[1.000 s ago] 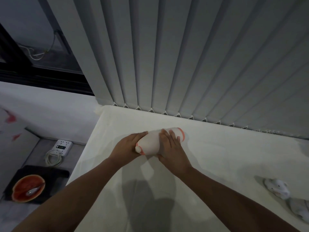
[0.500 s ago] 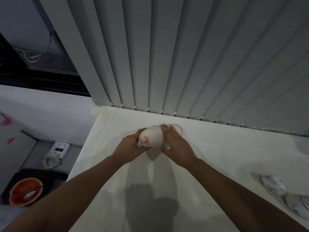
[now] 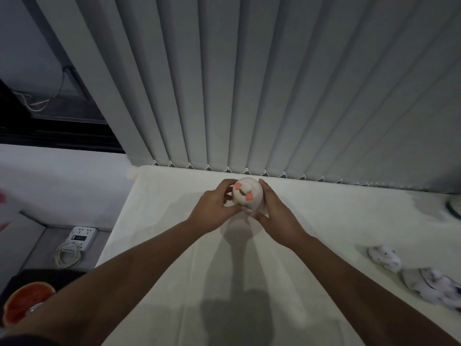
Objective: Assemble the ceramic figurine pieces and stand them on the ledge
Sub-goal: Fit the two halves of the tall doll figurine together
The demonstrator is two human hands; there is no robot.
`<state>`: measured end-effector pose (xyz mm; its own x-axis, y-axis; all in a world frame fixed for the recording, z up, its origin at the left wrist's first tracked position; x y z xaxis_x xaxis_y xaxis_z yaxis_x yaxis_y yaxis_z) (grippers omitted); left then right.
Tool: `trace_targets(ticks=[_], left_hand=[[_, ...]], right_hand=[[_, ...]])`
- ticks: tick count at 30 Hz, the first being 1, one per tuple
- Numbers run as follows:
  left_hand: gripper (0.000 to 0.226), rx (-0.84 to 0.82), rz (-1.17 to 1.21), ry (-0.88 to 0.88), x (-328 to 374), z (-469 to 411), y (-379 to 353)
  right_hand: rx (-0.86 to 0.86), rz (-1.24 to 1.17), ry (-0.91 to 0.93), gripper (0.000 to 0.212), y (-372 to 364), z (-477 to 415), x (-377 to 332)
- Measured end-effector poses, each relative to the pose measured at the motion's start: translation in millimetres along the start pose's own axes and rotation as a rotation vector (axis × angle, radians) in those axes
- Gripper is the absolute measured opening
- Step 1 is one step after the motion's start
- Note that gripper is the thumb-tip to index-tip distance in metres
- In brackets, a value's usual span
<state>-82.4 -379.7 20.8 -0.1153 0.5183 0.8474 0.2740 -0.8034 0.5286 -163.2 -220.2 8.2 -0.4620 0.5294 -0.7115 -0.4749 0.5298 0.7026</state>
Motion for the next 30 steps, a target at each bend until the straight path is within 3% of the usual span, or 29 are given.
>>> trace_targets(ticks=[8,12,22,30], left_hand=[[0.059,-0.056,0.084,-0.057,67.0,-12.2,-54.9],[0.057,-0.075,0.114,-0.024,94.0,-19.2,-83.9],[0.053,-0.103,0.096,0.080,149.1,-34.5,-158.1],[0.052,0.015,0.082,0.162,165.8,-28.7,-210.1]], right_hand=[[-0.030,-0.103,-0.095,0.071,81.3,37.2,12.5],[-0.089,-0.190,-0.150,0.053,115.9,51.1,32.1],[-0.191,-0.154,-0.249,0.063,188.6,68.8,91.0],[-0.311,-0.147,-0.240,0.070,214.4,71.1,136.9]])
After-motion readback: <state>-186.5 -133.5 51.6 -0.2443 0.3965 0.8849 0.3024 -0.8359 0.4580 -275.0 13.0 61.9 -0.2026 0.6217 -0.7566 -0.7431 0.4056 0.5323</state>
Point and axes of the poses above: each hand's wrist, its own z-axis away from the middle knuckle, its own y-axis out of the back of the hand, x = y × z, the point moved 3 cm from there along -z, towards the middle knuckle, and after that the axes turned 3 degrees about -y, right-handed, at the moved point
